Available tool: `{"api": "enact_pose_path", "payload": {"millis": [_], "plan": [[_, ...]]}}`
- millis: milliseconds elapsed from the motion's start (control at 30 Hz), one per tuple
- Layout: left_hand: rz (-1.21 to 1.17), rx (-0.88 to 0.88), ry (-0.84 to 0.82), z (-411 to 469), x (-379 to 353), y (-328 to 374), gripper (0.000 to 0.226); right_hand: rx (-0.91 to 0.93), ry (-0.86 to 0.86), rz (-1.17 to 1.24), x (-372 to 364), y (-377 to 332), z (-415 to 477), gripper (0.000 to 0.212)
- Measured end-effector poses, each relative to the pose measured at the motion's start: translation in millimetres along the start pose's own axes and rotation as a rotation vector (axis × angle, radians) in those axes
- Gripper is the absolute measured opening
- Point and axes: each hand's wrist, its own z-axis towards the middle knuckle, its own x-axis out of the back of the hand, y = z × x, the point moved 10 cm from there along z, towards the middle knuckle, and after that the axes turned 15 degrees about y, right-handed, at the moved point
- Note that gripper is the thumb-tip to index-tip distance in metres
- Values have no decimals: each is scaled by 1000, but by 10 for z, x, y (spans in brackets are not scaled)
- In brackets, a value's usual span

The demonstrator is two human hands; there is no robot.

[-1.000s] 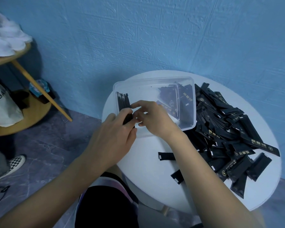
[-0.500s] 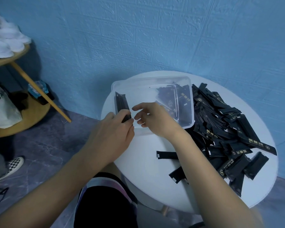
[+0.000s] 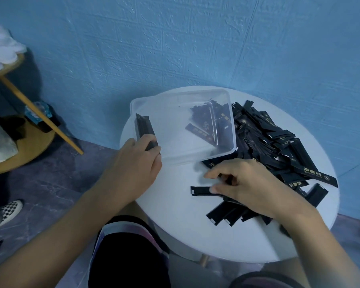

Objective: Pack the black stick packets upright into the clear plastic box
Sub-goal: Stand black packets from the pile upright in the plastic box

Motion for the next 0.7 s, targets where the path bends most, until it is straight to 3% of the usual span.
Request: {"api": "enact_pose_path", "payload": {"millis": [167, 267, 367, 567, 700], "plan": [[36, 31, -48, 11, -12, -11, 46, 48, -180, -133, -206, 142, -214, 64], [43, 26, -57, 10, -10, -4, 48, 57, -215, -151, -297, 146, -264, 69], [39, 25, -59, 10, -18, -9, 49, 69, -175, -147, -314, 110, -203, 60], [48, 16, -59, 12, -22, -6, 52, 139, -51, -180, -370, -56, 1, 24], [31, 15, -38, 19, -13, -12, 52, 173, 15, -168, -426, -146, 102, 20]]}}
